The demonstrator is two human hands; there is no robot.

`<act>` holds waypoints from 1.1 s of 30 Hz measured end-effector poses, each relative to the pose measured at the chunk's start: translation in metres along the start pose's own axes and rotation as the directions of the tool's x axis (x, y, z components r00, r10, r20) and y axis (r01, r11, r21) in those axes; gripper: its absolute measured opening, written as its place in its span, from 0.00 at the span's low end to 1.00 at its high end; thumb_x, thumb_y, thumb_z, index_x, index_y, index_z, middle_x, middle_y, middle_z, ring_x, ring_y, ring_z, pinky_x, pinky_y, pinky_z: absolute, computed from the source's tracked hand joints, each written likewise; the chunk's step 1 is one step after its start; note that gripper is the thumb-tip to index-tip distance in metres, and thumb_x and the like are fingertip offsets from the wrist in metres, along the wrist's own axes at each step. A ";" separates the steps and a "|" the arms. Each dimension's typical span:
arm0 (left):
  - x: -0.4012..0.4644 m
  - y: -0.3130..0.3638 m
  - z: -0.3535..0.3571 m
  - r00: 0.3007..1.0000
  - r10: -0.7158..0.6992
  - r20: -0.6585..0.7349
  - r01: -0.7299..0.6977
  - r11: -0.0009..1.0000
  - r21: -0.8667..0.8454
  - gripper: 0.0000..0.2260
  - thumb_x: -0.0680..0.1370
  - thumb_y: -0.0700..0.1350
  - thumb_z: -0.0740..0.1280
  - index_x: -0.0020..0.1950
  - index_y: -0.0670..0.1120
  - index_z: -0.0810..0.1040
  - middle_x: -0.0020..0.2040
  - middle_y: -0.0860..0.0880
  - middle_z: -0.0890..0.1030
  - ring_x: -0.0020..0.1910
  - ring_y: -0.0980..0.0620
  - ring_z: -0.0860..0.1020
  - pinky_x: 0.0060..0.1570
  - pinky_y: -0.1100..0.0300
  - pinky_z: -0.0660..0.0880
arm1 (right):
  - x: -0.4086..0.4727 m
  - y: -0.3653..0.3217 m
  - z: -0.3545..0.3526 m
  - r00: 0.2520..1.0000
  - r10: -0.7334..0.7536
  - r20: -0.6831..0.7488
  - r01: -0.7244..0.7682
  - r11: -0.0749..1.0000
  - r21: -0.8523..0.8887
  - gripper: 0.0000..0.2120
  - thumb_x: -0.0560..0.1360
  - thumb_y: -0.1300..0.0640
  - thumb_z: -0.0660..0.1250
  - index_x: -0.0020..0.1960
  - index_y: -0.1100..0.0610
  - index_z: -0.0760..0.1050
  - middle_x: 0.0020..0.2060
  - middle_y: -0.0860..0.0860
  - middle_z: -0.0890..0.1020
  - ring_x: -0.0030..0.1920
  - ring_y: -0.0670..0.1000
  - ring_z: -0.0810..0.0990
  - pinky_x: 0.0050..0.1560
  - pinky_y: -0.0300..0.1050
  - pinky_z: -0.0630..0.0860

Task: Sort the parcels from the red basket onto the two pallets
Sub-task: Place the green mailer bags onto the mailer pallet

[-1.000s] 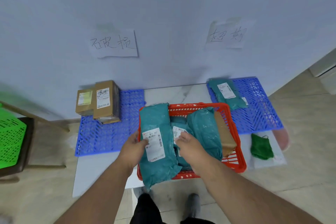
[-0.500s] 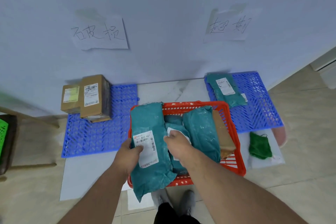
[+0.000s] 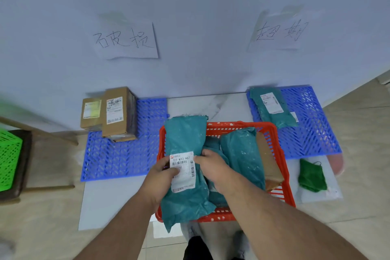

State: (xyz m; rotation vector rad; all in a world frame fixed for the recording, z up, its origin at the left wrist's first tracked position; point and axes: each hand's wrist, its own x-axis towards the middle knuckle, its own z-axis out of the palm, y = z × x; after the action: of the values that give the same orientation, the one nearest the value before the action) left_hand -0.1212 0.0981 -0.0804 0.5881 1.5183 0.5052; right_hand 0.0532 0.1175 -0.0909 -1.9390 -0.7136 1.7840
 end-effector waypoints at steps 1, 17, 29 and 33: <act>-0.004 0.004 0.003 1.000 0.016 0.003 -0.016 1.000 -0.004 0.18 0.80 0.32 0.66 0.59 0.52 0.84 0.53 0.50 0.89 0.48 0.51 0.88 0.43 0.58 0.82 | -0.004 -0.003 -0.007 1.000 -0.015 0.006 0.015 1.000 0.021 0.12 0.82 0.58 0.68 0.63 0.52 0.84 0.54 0.49 0.90 0.54 0.52 0.88 0.60 0.55 0.84; -0.094 0.037 0.231 0.953 0.299 0.050 -0.301 0.953 0.046 0.24 0.78 0.32 0.67 0.66 0.56 0.80 0.57 0.55 0.88 0.58 0.50 0.85 0.49 0.59 0.79 | -0.081 0.010 -0.238 0.959 -0.282 -0.031 0.284 0.946 0.159 0.14 0.77 0.49 0.66 0.59 0.49 0.84 0.54 0.49 0.90 0.55 0.55 0.89 0.60 0.60 0.84; -0.105 0.042 0.379 0.953 0.239 0.186 -0.244 0.970 0.004 0.23 0.80 0.35 0.67 0.70 0.56 0.76 0.61 0.53 0.86 0.58 0.50 0.85 0.57 0.52 0.83 | -0.092 0.044 -0.382 0.953 -0.201 -0.225 0.240 0.957 0.165 0.09 0.85 0.55 0.63 0.56 0.53 0.83 0.52 0.52 0.90 0.52 0.56 0.89 0.59 0.59 0.84; -0.083 0.044 0.403 0.943 0.235 0.236 -0.246 0.969 0.017 0.23 0.80 0.36 0.69 0.74 0.52 0.75 0.64 0.50 0.85 0.60 0.48 0.84 0.63 0.47 0.80 | -0.082 0.047 -0.405 0.942 -0.162 -0.293 0.216 0.963 0.163 0.10 0.84 0.53 0.63 0.56 0.53 0.82 0.52 0.54 0.90 0.54 0.59 0.88 0.59 0.61 0.83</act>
State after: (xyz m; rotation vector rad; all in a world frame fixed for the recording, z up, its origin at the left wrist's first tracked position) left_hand 0.2833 0.0617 -0.0021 0.8468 1.2441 0.5673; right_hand 0.4567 0.0473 -0.0162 -1.8689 -0.5843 1.3756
